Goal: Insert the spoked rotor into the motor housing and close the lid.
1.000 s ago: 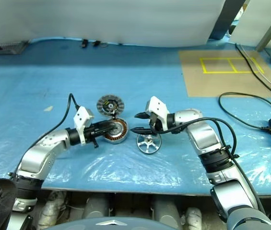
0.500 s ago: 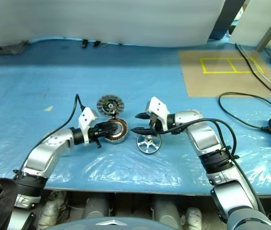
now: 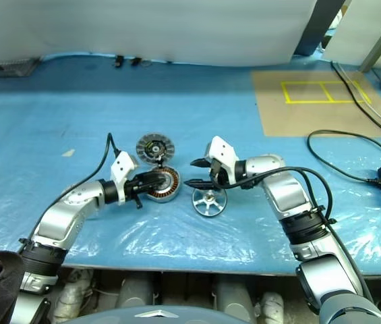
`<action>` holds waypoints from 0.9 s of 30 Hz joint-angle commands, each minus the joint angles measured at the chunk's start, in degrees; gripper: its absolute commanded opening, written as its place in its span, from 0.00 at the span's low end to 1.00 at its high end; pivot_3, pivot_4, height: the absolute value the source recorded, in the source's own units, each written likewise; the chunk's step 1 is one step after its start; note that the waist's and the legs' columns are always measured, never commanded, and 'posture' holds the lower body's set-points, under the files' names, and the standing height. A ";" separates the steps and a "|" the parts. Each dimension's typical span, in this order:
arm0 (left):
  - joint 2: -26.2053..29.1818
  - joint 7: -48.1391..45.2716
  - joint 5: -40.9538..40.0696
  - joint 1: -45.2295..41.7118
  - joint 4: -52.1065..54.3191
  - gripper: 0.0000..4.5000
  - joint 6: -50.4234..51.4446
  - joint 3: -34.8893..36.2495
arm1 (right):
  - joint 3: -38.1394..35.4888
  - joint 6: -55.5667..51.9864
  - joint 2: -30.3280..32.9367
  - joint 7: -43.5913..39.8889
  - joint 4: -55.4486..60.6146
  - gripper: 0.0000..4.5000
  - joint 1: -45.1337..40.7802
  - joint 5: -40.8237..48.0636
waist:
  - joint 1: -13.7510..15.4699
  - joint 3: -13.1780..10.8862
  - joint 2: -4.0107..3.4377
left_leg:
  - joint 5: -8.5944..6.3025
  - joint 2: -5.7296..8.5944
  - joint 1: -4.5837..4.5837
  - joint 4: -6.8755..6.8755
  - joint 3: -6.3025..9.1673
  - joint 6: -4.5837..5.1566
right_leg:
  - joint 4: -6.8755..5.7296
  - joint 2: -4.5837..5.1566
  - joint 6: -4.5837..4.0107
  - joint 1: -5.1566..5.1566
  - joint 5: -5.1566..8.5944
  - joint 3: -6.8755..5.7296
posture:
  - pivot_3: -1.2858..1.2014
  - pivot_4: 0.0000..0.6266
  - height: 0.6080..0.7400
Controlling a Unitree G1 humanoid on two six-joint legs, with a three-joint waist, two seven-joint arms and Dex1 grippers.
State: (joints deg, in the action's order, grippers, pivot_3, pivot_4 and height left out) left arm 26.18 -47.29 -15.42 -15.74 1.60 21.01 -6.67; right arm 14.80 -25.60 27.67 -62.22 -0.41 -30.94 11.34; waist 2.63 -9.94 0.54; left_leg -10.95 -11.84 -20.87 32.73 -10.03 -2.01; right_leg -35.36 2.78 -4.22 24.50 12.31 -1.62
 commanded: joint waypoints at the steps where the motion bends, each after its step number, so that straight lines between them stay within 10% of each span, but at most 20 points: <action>1: -0.15 0.01 -0.01 -0.60 0.33 0.15 -0.58 0.26 | 0.02 0.65 0.13 0.18 1.75 0.65 -0.55 0.28 | 0.01 0.00 0.00 | 0.00 0.00 0.00 0.00 0.00 0.00 | 0.00 0.00 0.00 0.00 0.00 0.00 | 0.52 0.24 1.00; 19: -0.20 -0.87 -0.44 -0.49 0.63 0.15 0.19 -0.14 | 0.17 1.83 -0.14 0.77 0.36 0.65 -1.30 -0.67 | 0.02 0.00 0.00 | 0.01 0.00 0.00 0.00 0.00 -0.01 | 0.00 0.00 0.00 0.00 0.00 0.00 | 0.52 0.24 1.00; 27: -1.56 0.94 -4.21 -0.45 2.13 0.73 2.47 3.95 | 0.22 2.37 -0.19 0.95 -0.41 0.65 -1.56 -0.90 | -0.03 0.00 0.00 | 0.06 0.00 -0.01 0.00 0.00 -0.10 | 0.00 0.00 0.00 0.00 0.00 0.00 | 0.52 0.24 1.00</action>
State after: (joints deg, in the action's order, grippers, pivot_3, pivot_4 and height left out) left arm 24.42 -46.86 -17.90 -15.73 1.64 23.01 -5.17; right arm 15.35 -24.27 27.62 -61.36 -1.45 -31.09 10.22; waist 2.60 -9.94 0.54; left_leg -10.86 -11.83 -20.88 32.74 -10.04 -2.16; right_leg -35.35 2.78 -4.22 24.50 12.31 -1.61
